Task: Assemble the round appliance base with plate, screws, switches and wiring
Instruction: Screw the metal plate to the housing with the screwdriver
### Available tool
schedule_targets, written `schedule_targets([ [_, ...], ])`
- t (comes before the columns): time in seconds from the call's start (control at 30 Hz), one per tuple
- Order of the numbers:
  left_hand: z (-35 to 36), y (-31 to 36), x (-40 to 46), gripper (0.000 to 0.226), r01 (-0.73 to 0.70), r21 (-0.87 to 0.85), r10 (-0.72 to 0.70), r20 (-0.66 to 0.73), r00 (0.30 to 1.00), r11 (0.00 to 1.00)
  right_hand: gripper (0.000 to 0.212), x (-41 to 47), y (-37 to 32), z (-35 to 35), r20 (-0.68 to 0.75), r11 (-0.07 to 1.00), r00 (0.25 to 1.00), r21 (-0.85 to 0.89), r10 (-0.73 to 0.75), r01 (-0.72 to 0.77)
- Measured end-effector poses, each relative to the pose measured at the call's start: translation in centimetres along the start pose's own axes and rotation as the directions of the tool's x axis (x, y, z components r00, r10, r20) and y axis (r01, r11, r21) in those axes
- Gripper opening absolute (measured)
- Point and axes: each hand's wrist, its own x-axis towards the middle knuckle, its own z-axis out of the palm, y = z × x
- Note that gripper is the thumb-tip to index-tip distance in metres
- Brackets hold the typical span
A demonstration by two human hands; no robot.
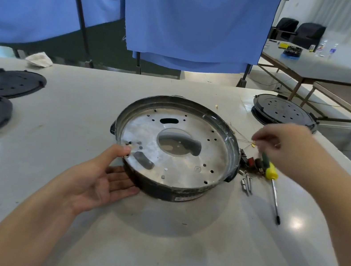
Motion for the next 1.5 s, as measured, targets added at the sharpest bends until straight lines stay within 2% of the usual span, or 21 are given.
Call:
schedule_targets([
  [0.1, -0.1, 0.1, -0.2, 0.073, 0.015, 0.002, -0.015, 0.008, 1.0, 1.0, 0.019, 0.4, -3.3, -1.7, -0.09, 0.957, 0.99, 0.263, -0.106, 0.126],
  [0.23, -0.3, 0.1, -0.4, 0.074, 0.038, -0.02, -0.038, 0.024, 0.999, 0.999, 0.014, 1.3, -8.9, -0.9, 0.017, 0.806, 0.949, 0.533, -0.315, 0.258],
  [0.33, -0.4, 0.0, -0.3, 0.074, 0.05, -0.042, -0.049, 0.034, 0.998, 0.998, 0.01, 2.3, -12.3, 1.8, 0.137, 0.738, 0.888, 0.618, -0.439, 0.27],
  [0.43, -0.5, 0.1, -0.1, 0.07, 0.066, -0.062, -0.062, 0.059, 0.996, 0.996, 0.009, 3.3, -14.2, 4.7, 0.213, 0.708, 0.843, 0.661, -0.494, 0.248],
  [0.63, -0.6, 0.0, 0.0, 0.056, 0.081, -0.046, -0.074, 0.135, 0.988, 0.996, 0.009, 4.9, -14.1, 7.4, 0.251, 0.677, 0.836, 0.713, -0.488, 0.181],
  [0.83, -0.5, 0.1, -0.2, 0.054, 0.069, -0.058, -0.06, 0.146, 0.988, 0.996, 0.009, 4.9, -14.4, 7.7, 0.255, 0.687, 0.8, 0.683, -0.543, 0.248],
  [1.0, -0.4, 0.2, -0.2, 0.057, 0.085, -0.066, -0.074, 0.152, 0.986, 0.994, 0.009, 4.8, -14.6, 7.4, 0.228, 0.715, 0.77, 0.587, -0.596, 0.38],
  [1.17, -0.6, 0.3, -0.2, 0.058, 0.126, -0.087, -0.109, 0.177, 0.978, 0.988, 0.014, 4.9, -15.1, 6.7, 0.225, 0.704, 0.692, 0.444, -0.686, 0.554],
  [1.37, -0.7, 0.7, 0.0, 0.089, 0.176, -0.17, -0.153, 0.139, 0.978, 0.97, 0.012, 5.2, -15.9, 6.3, 0.251, 0.679, 0.631, 0.288, -0.734, 0.675],
  [1.5, -1.1, 0.8, 0.2, 0.088, 0.214, -0.218, -0.179, 0.169, 0.969, 0.952, 0.012, 5.2, -16.2, 6.4, 0.263, 0.66, 0.606, 0.265, -0.751, 0.703],
])
